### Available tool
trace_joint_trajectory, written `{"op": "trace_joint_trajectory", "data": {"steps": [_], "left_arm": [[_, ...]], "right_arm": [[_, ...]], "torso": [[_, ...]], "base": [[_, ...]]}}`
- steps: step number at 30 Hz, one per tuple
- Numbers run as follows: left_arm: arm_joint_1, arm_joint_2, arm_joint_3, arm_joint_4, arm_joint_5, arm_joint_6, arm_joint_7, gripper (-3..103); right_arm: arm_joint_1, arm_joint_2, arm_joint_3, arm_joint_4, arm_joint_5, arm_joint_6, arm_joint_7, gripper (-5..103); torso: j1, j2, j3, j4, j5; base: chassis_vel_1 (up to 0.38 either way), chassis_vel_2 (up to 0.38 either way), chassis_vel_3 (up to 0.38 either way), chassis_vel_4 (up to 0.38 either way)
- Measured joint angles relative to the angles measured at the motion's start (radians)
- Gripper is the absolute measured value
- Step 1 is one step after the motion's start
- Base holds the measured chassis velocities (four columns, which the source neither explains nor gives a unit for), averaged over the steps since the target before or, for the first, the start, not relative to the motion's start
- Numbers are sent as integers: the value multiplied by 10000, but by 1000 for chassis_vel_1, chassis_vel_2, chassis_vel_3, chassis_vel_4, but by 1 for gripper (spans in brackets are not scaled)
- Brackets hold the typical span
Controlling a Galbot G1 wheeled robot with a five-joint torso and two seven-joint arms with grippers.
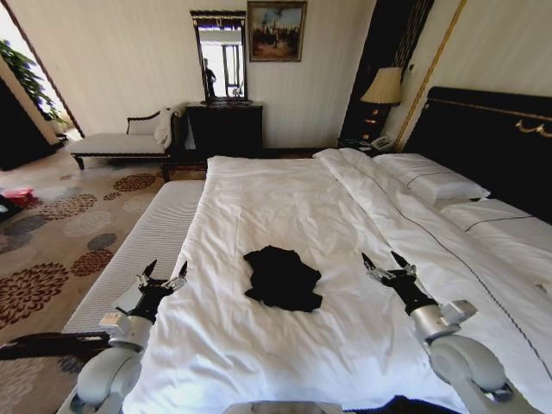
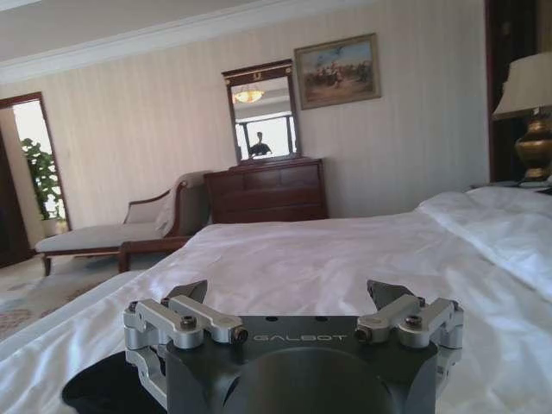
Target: Fold the clothes on the bed.
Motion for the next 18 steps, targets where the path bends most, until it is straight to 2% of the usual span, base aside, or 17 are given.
{"op": "trace_joint_trajectory", "data": {"steps": [2,5,8,15,18], "left_arm": [[237,-128,101,21,90,-21,29,100],[304,-150,241,21,126,-24,28,100],[97,-61,705,20,154,52,-28,100],[-216,99,1215,115,126,215,-83,100],[-400,268,1542,275,110,261,-86,100]], "right_arm": [[723,-395,-863,-67,321,-425,36,100],[1228,-668,-1335,-292,517,-566,103,100],[2008,-1269,-2038,-814,1127,-730,221,100],[2743,-1754,-2953,-1546,1639,-962,344,100],[3565,-1912,-4108,-2240,1675,-1069,399,100]], "torso": [[-1,0,0,3,2],[-1,0,-1,9,3],[0,0,0,-1,2],[1,-1,0,1,3],[0,-1,0,-3,2]], "base": [[0,0,0,0],[0,0,0,0],[0,0,0,0],[0,0,0,0],[0,0,0,0]]}}
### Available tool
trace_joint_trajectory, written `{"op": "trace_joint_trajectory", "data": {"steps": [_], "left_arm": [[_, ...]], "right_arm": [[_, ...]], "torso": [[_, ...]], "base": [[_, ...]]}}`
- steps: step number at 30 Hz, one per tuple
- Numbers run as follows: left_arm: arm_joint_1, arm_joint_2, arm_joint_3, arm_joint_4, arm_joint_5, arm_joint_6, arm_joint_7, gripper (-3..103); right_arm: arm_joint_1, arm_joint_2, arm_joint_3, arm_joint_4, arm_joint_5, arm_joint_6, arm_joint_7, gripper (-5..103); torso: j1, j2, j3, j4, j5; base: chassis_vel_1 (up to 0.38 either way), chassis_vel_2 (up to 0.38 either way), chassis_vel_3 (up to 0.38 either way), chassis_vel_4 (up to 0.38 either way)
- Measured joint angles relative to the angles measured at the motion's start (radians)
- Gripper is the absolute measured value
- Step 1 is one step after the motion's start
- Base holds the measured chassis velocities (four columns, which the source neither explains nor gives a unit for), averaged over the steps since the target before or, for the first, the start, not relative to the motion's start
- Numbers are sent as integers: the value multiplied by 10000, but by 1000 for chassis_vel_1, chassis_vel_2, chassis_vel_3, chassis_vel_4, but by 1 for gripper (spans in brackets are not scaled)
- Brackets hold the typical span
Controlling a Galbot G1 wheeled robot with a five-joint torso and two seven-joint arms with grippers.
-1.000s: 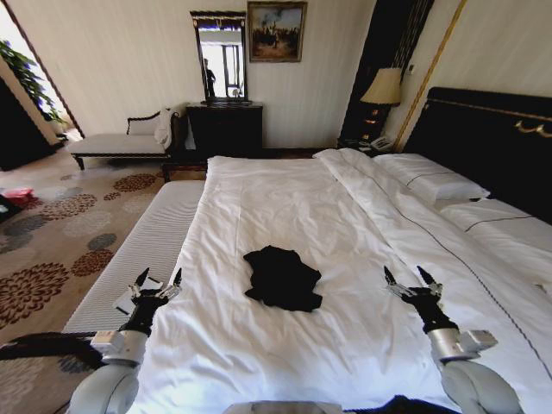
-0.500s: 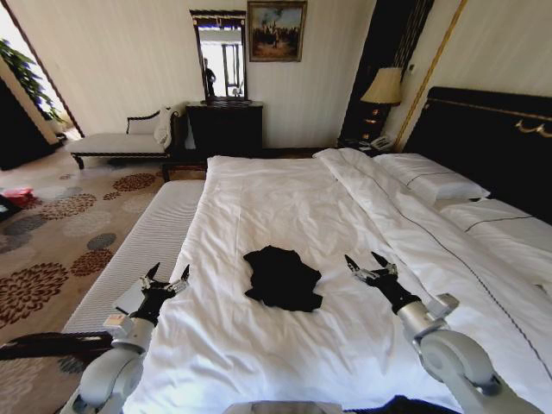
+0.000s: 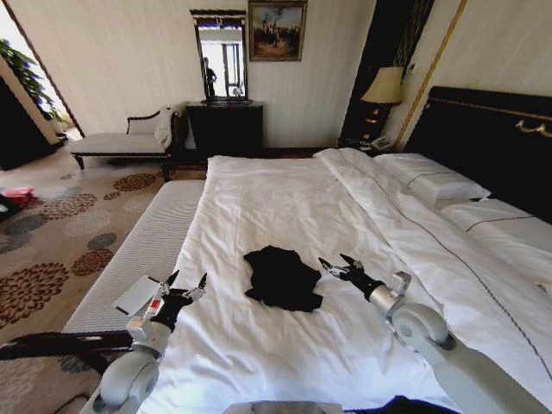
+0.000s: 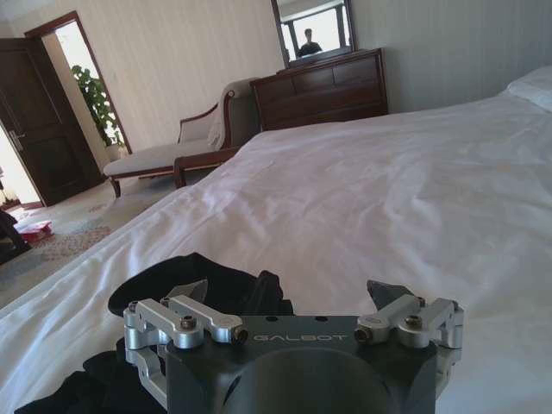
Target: Fold the clothes on the bed.
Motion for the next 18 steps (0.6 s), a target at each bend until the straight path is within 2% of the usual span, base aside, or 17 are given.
{"op": "trace_joint_trajectory", "data": {"steps": [2,8,10,18], "left_arm": [[-6,23,74,44,5,4,-4,100],[64,7,85,73,43,6,-17,100],[128,6,47,85,72,2,-26,100],[124,-7,79,96,50,-5,-116,100]], "right_arm": [[783,9,-838,-486,1,-39,64,100],[2007,88,-1928,-1085,62,-103,156,100],[2805,151,-2747,-1441,109,-169,250,100],[3006,557,-3302,-1751,-189,-281,393,100]], "torso": [[1,-1,0,4,2],[1,-1,1,7,1],[1,-1,1,8,-1],[1,0,0,3,0]], "base": [[0,0,0,0],[0,0,0,0],[0,0,0,0],[0,0,0,0]]}}
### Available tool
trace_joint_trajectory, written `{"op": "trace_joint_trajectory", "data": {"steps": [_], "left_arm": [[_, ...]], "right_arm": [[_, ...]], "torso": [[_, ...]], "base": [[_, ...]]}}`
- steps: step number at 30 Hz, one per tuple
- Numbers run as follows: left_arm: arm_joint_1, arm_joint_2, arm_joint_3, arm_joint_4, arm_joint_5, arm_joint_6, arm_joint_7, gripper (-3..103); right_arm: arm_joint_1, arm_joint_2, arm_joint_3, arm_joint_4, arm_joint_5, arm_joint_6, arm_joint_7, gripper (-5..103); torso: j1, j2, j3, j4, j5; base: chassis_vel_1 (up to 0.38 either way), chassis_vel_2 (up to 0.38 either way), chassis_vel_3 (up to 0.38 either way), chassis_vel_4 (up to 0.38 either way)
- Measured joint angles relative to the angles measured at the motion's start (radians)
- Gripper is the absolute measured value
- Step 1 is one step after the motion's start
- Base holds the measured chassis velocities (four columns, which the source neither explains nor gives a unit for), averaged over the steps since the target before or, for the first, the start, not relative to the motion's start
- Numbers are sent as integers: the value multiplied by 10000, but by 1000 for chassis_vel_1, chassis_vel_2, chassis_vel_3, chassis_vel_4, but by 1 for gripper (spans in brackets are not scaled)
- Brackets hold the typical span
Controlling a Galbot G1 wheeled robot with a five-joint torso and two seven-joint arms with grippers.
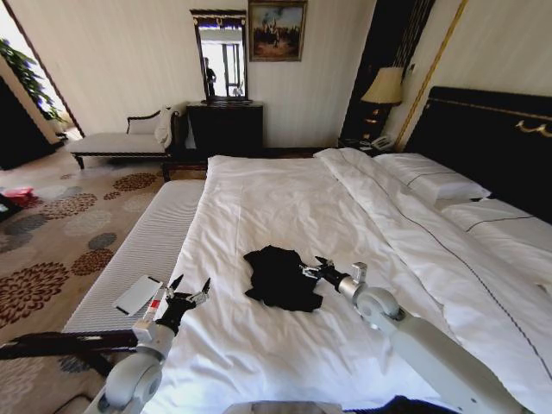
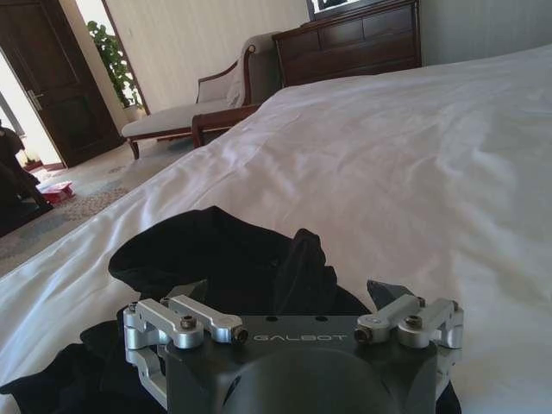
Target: Fold the clothes on the bed.
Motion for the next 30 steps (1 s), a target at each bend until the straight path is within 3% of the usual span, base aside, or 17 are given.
{"op": "trace_joint_trajectory", "data": {"steps": [5,15,18,24,27,29,30], "left_arm": [[-18,4,0,48,-2,-23,0,100],[80,-116,-105,12,18,-87,-2,100],[117,-140,-155,10,17,-124,-2,100],[89,-164,-153,2,18,-150,-3,100],[47,-208,-112,25,34,-160,-5,100],[44,-213,-99,32,46,-163,-5,100],[42,-217,-85,35,61,-166,-6,100]], "right_arm": [[238,61,-325,-253,-38,-7,3,103],[866,214,-1099,-748,-67,-24,70,93],[945,209,-1162,-834,-48,-23,104,79],[903,155,-1164,-857,-23,-22,124,62],[847,152,-1138,-828,-31,-14,135,46],[835,150,-1123,-818,-35,-11,137,46],[816,139,-1106,-794,-41,-3,138,41]], "torso": [[-1,1,-1,1,0],[-1,1,0,3,0],[-1,1,0,3,0],[-1,1,-1,0,1],[-2,1,-1,1,1],[-1,1,0,1,0],[-2,1,0,1,0]], "base": [[0,0,0,0],[0,0,0,0],[0,0,0,0],[0,0,0,0],[0,0,0,0],[0,0,0,0],[0,0,0,0]]}}
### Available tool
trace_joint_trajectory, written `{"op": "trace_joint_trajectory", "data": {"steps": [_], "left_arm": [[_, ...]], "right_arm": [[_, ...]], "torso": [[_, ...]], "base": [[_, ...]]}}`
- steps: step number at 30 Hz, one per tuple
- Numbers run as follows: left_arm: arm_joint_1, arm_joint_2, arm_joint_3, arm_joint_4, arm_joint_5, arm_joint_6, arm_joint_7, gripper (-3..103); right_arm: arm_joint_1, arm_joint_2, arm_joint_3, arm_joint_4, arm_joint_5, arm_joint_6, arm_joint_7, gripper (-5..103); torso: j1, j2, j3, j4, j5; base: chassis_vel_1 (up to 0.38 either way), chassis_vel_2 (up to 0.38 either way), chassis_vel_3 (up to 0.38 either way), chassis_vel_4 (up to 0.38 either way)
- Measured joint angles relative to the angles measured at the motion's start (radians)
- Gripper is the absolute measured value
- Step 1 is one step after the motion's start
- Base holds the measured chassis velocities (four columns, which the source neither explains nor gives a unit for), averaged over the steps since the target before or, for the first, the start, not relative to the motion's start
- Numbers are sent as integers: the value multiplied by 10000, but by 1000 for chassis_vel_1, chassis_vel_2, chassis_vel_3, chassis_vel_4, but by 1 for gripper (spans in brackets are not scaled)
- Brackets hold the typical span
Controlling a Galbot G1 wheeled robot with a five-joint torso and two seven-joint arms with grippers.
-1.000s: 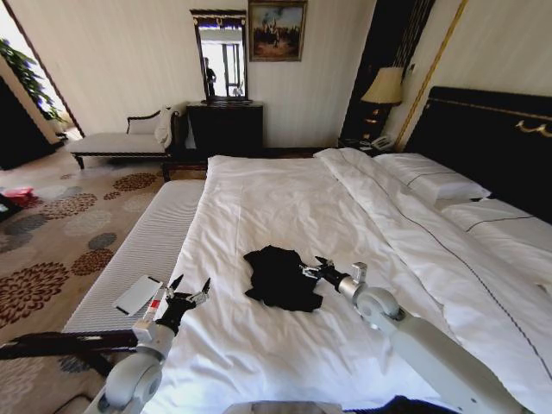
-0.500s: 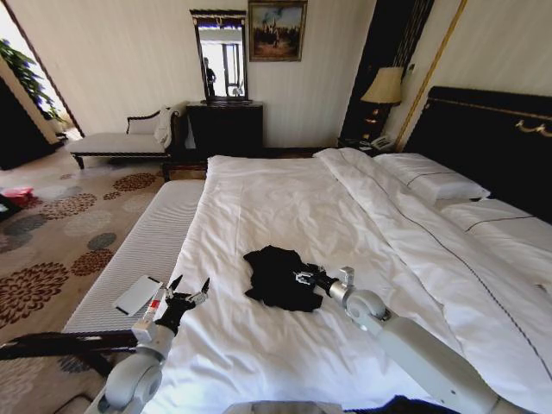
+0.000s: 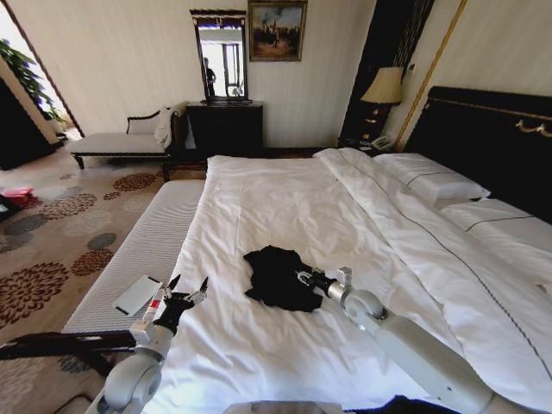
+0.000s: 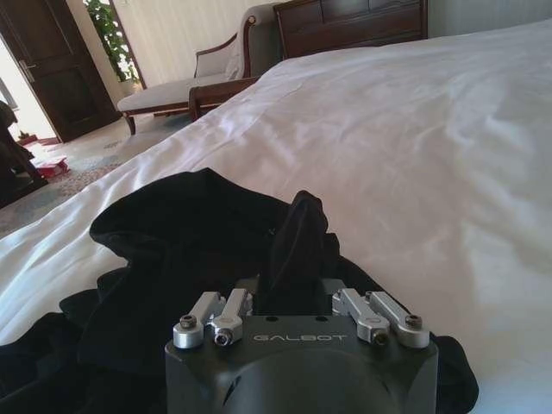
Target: Fold the clothes on the bed.
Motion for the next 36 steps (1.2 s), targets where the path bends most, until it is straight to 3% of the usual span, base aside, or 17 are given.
{"op": "trace_joint_trajectory", "data": {"steps": [3,5,7,12,20,23,25,27,29,32,36], "left_arm": [[-22,-2,42,8,24,-3,-2,100],[-46,-3,75,11,35,-3,-8,100],[-81,-10,158,13,45,-3,-40,100],[-136,-14,338,12,88,25,-83,100],[-516,272,843,12,-107,361,-357,100],[-872,470,1117,-93,-506,673,-584,100],[-1192,753,1348,-196,-1026,958,-718,100],[-1828,1397,1770,-344,-2109,1413,-1027,100],[-1987,1563,1905,-377,-2384,1512,-1117,100],[-3031,2274,2793,-351,-3491,1899,-1539,100],[-4409,2626,3852,31,-4064,2058,-1848,100]], "right_arm": [[-24,-22,39,41,-47,21,1,25],[-23,-21,56,42,-64,24,1,25],[-24,7,102,66,-71,25,12,8],[-183,61,279,121,-133,29,13,1],[-344,86,402,171,-262,82,-35,0],[-354,80,402,225,-279,92,-37,0],[-360,62,402,248,-283,93,-37,0],[-366,5,402,276,-286,95,-35,0],[-369,-5,402,278,-288,95,-34,0],[-411,-59,434,288,-292,99,-34,0],[-474,-78,464,292,-294,100,-33,0]], "torso": [[0,0,0,0,1],[0,1,0,1,1],[0,0,0,0,1],[0,0,0,0,0],[0,0,0,1,0],[0,0,0,2,0],[0,0,0,1,0],[0,0,0,-2,2],[0,0,0,-1,1],[1,0,0,4,0],[1,0,0,0,0]], "base": [[0,0,0,0],[0,0,0,0],[0,0,0,0],[0,0,0,0],[0,0,0,0],[0,0,0,0],[0,0,0,0],[0,0,0,0],[0,0,0,0],[0,0,0,0],[0,0,0,0]]}}
